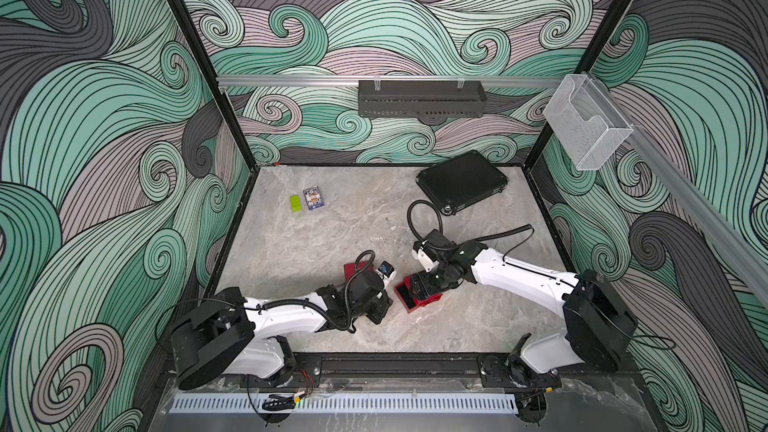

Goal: Take the necklace out of the lift-off lid jewelry box
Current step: Close the lid on the jewelry box.

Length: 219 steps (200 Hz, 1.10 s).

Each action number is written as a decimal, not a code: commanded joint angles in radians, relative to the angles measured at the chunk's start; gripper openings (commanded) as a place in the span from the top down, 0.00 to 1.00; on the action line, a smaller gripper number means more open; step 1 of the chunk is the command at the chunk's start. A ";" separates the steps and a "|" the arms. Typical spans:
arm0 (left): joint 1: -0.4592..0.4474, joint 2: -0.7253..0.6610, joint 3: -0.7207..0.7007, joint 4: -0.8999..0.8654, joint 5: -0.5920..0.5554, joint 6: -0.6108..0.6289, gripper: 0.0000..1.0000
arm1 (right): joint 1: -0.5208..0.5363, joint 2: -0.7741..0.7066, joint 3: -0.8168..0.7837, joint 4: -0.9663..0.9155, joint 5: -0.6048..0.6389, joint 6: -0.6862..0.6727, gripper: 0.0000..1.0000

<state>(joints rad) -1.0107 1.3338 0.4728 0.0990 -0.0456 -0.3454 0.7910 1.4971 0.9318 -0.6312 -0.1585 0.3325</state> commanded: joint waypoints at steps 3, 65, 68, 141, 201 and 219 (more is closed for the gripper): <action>-0.009 0.023 0.010 0.061 -0.032 -0.015 0.67 | 0.021 0.029 0.041 -0.037 0.057 -0.009 0.25; -0.012 0.061 0.013 0.109 -0.060 -0.020 0.67 | 0.060 0.079 0.074 -0.051 0.092 -0.003 0.24; -0.013 0.064 0.013 0.112 -0.060 -0.020 0.67 | 0.062 0.081 0.076 -0.051 0.093 -0.002 0.24; -0.019 0.133 0.018 0.170 -0.075 -0.033 0.69 | 0.078 0.106 0.088 -0.042 0.089 0.014 0.23; -0.022 0.152 0.014 0.218 -0.099 -0.050 0.69 | 0.085 0.116 0.083 -0.022 0.076 0.025 0.22; -0.023 0.155 0.012 0.236 -0.102 -0.055 0.69 | 0.086 0.115 0.082 -0.020 0.076 0.025 0.21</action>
<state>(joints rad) -1.0248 1.4776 0.4728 0.2852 -0.1242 -0.3790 0.8696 1.6043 1.0004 -0.6525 -0.0860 0.3492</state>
